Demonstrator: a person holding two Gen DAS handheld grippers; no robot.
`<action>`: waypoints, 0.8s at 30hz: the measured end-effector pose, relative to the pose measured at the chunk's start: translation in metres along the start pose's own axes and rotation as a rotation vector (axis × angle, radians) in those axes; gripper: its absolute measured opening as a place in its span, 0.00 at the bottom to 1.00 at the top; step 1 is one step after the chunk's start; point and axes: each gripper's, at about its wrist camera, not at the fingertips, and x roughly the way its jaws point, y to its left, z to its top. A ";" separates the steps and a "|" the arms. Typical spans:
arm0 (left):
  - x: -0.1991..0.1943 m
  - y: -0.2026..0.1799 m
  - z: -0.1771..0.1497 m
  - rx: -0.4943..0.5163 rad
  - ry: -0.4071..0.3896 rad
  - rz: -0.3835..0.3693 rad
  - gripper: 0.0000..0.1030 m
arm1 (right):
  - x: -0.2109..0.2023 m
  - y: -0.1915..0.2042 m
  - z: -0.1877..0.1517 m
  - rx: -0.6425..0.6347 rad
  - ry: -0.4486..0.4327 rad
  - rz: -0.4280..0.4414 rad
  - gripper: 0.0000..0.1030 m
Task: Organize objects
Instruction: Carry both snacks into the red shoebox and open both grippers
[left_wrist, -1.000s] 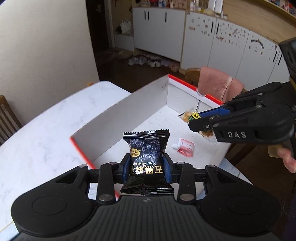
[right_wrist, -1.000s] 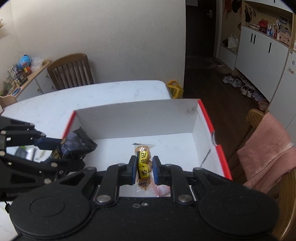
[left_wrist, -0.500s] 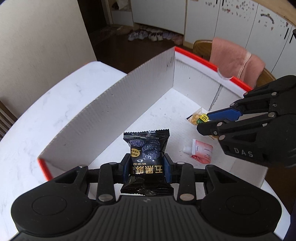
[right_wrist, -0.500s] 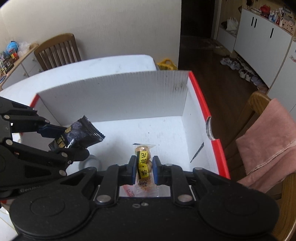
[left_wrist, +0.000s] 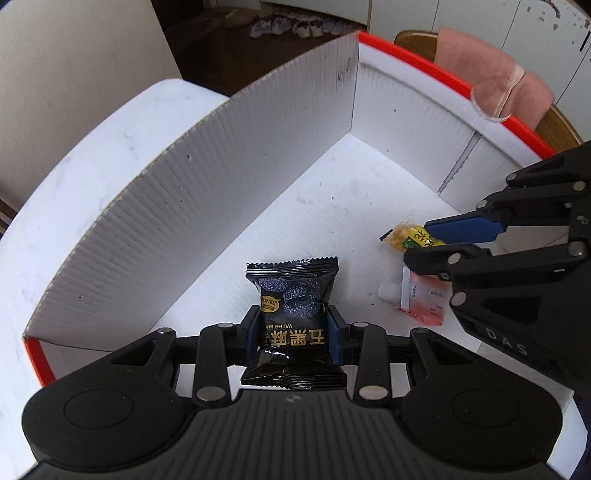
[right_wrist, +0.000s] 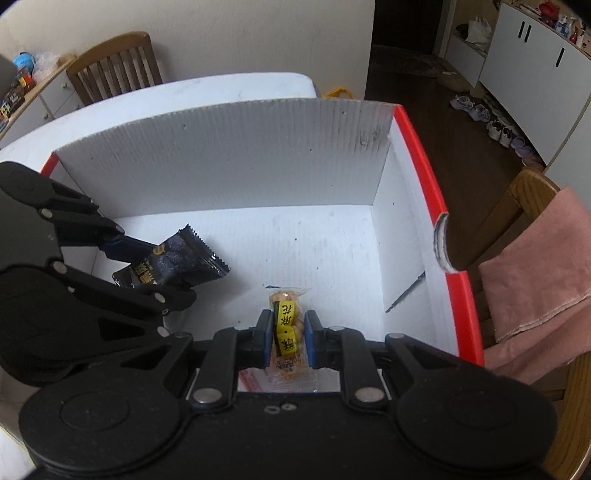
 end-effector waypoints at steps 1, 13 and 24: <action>0.001 0.000 0.001 0.000 0.005 -0.001 0.34 | 0.000 0.000 0.001 -0.001 0.009 0.009 0.16; 0.005 0.001 0.001 -0.003 0.015 0.001 0.35 | -0.001 -0.001 0.000 0.003 0.026 0.011 0.16; -0.023 0.001 -0.011 -0.010 -0.075 -0.020 0.54 | -0.017 -0.007 -0.007 0.022 -0.015 0.015 0.20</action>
